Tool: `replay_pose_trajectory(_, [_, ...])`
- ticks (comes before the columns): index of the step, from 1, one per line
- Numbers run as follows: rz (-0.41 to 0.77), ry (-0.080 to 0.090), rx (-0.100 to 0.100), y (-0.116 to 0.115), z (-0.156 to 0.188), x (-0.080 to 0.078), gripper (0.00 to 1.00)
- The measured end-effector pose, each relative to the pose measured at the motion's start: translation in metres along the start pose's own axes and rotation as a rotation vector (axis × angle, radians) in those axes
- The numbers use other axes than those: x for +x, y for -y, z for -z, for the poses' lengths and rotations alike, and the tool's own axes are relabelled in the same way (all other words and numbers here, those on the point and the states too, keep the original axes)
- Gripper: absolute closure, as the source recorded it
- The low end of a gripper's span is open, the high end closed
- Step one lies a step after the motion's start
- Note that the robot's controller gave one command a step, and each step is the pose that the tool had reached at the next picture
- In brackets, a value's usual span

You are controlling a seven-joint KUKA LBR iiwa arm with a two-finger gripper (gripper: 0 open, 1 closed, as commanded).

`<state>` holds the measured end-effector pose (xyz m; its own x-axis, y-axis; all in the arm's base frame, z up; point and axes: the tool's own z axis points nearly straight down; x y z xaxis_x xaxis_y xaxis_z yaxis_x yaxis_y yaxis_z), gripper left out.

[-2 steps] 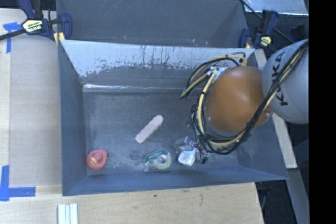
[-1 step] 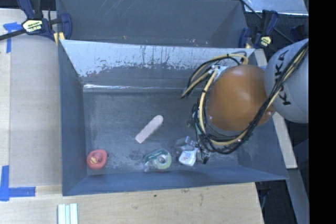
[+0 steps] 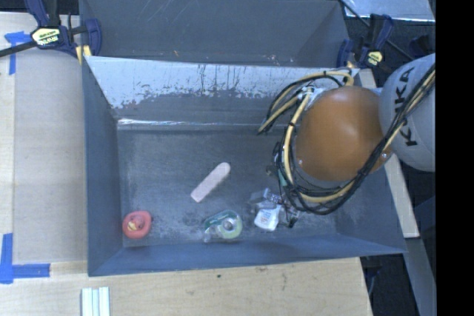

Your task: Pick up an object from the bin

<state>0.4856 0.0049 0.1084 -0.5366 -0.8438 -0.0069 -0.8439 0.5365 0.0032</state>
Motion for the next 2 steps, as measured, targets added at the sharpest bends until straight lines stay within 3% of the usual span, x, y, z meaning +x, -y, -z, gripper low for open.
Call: replay_pose_trajectory(2, [0.0, -0.002, -0.005, -0.001, 0.019, 0.0, 1.0])
